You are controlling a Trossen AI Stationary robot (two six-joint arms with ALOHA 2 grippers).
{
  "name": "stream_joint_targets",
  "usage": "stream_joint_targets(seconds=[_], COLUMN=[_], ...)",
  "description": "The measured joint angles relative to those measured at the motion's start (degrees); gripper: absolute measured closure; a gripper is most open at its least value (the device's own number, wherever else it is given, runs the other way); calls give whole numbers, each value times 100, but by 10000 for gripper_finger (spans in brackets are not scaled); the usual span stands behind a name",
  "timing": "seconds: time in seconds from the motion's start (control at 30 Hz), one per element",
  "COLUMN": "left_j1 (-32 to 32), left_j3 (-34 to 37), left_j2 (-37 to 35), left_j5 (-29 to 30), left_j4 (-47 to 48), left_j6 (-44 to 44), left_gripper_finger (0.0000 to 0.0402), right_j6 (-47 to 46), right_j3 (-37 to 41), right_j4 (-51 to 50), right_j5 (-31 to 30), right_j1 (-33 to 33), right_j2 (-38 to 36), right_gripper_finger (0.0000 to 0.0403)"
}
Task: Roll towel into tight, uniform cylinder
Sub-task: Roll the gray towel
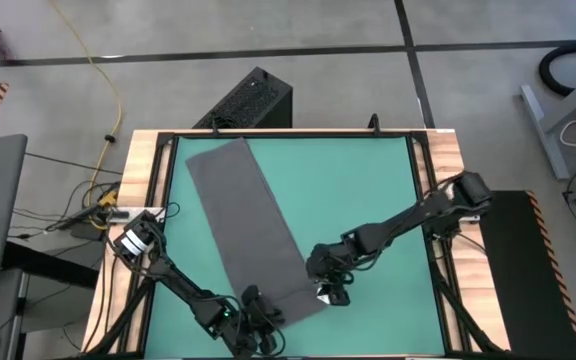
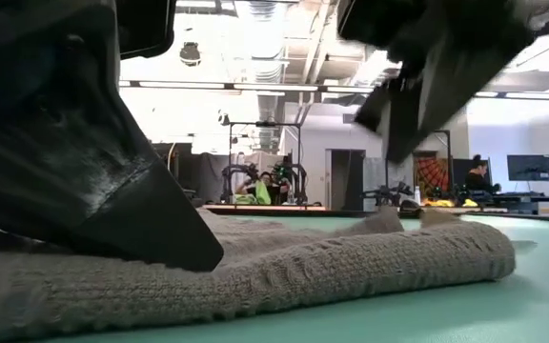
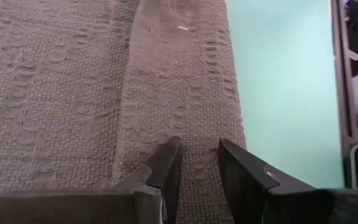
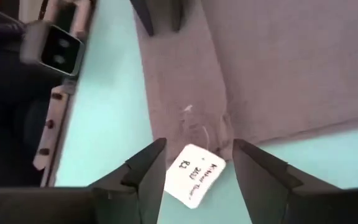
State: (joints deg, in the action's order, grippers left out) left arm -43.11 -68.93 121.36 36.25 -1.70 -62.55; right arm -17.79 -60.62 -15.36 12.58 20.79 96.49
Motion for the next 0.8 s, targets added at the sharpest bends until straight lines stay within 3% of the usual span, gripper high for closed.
stream_joint_targets(seconds=[0.2,0.47,0.8], left_j1=[0,0,0], left_j3=[2,4,2], left_j2=[-2,-2,-12], left_j5=[-97,-140,-295], left_j4=[106,112,76], left_j6=[-99,-118,-233], left_gripper_finger=[303,303,304], right_j6=[714,1517,1485], right_j3=[-6,0,-8], right_j4=[133,727,866], right_j5=[-1079,-2839,-2914], right_j1=[785,1739,1719], right_j2=[-513,517,881], right_gripper_finger=[192,195,195])
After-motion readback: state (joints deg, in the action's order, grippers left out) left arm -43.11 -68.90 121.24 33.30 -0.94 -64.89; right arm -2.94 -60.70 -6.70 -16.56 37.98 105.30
